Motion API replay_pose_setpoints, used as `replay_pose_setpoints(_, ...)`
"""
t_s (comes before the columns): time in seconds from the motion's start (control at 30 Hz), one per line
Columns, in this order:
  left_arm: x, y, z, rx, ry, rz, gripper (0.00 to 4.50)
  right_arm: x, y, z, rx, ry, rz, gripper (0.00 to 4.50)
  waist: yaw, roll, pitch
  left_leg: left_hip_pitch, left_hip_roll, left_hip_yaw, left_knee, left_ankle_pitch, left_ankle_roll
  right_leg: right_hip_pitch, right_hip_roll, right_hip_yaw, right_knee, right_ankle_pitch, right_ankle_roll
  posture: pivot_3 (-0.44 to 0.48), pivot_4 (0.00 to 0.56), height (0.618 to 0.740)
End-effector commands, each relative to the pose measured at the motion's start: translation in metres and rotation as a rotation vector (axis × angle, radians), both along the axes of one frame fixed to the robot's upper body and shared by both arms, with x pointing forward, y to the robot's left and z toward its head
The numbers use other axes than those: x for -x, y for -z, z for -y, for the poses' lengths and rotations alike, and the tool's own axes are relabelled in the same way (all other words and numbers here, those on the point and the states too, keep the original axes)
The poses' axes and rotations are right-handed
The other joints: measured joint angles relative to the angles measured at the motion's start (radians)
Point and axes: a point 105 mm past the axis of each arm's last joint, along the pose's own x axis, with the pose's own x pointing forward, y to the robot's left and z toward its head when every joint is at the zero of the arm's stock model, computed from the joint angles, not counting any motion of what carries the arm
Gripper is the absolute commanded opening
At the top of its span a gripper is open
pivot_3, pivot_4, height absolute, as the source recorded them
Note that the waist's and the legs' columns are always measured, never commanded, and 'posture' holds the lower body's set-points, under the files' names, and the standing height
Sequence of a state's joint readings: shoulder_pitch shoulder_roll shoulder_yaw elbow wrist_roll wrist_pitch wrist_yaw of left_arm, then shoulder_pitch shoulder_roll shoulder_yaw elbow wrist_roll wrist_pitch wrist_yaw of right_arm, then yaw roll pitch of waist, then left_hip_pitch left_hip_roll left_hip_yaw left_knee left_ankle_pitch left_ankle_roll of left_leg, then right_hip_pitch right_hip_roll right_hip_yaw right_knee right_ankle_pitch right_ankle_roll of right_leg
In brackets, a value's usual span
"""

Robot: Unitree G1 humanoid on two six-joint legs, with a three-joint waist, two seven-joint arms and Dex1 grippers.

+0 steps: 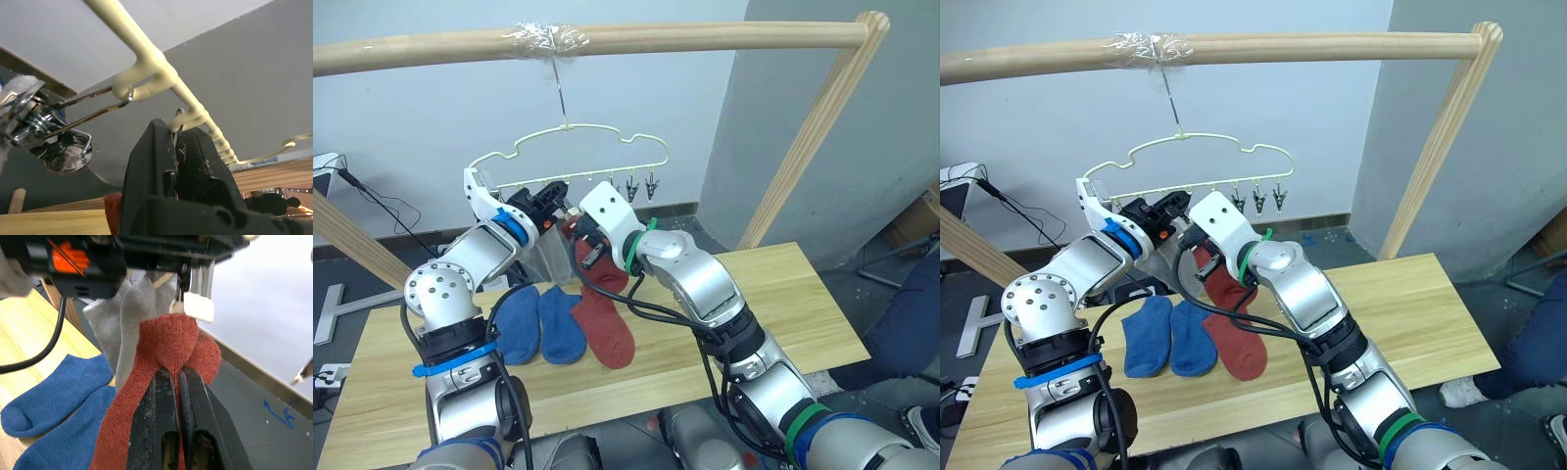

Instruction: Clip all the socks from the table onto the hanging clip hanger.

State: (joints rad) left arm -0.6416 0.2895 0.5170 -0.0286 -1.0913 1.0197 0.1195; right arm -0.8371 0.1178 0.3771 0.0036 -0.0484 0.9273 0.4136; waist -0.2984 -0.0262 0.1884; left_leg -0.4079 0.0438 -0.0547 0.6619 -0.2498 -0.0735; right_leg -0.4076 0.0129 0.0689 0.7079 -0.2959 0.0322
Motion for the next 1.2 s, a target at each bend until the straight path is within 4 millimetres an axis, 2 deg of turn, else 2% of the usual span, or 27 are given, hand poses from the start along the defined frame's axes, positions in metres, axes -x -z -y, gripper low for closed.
replay_pose_setpoints(0.03, 0.005, -0.033, 0.002, -0.009, 0.004, 0.133, 0.13, 0.01, -0.019, -0.009, -0.049, -0.053, 0.042, 0.03, 0.0, 0.0, 0.0, 0.0, 0.0, 0.0, 0.0, 0.0, 0.0, 0.0, 0.0, 0.0, 0.0, 0.0, 0.0, -0.324, 0.159, 0.74)
replay_pose_setpoints(0.33, 0.006, -0.03, 0.005, -0.018, 0.015, 0.132, 0.13, 0.012, -0.022, -0.019, -0.053, -0.082, 0.044, 0.03, 0.0, 0.0, 0.0, -0.001, 0.0, -0.001, 0.0, 0.0, 0.0, 0.0, 0.0, 0.0, -0.002, 0.0, 0.0, -0.318, 0.16, 0.74)
replay_pose_setpoints(0.7, 0.007, -0.029, 0.006, -0.016, 0.02, 0.133, 0.13, 0.004, -0.026, -0.015, -0.051, -0.044, 0.062, 0.03, 0.001, 0.0, 0.0, -0.002, 0.0, -0.001, -0.001, 0.0, 0.0, 0.0, 0.0, 0.0, -0.003, 0.0, 0.0, -0.321, 0.16, 0.74)
replay_pose_setpoints(0.77, 0.007, -0.029, 0.008, -0.01, 0.038, 0.132, 0.87, 0.003, -0.026, -0.014, -0.052, -0.042, 0.062, 0.0, 0.001, 0.0, 0.0, -0.002, 0.0, -0.001, -0.001, 0.0, 0.0, 0.0, 0.0, 0.0, -0.003, 0.0, 0.0, -0.321, 0.16, 0.74)
replay_pose_setpoints(0.97, 0.009, -0.027, 0.009, -0.025, 0.047, 0.129, 2.66, 0.004, -0.025, -0.014, -0.055, -0.039, 0.051, 0.0, -0.001, 0.0, 0.0, -0.002, 0.0, -0.001, -0.001, 0.0, 0.0, 0.0, 0.0, 0.0, -0.003, 0.0, 0.0, -0.321, 0.159, 0.74)
replay_pose_setpoints(1.07, 0.01, -0.028, 0.011, -0.028, 0.056, 0.137, 2.7, 0.004, -0.023, -0.013, -0.053, -0.034, 0.031, 0.66, -0.001, 0.0, 0.0, -0.002, 0.0, -0.001, -0.001, 0.0, 0.0, 0.0, 0.0, 0.0, -0.003, 0.0, 0.0, -0.319, 0.161, 0.74)
replay_pose_setpoints(1.2, 0.016, -0.025, 0.012, -0.087, 0.085, 0.138, 2.7, 0.001, -0.02, -0.008, -0.038, -0.018, 0.032, 2.0, -0.003, 0.0, 0.0, -0.002, 0.0, -0.001, -0.001, 0.0, 0.0, -0.001, 0.0, 0.0, -0.004, 0.0, 0.0, -0.318, 0.16, 0.74)
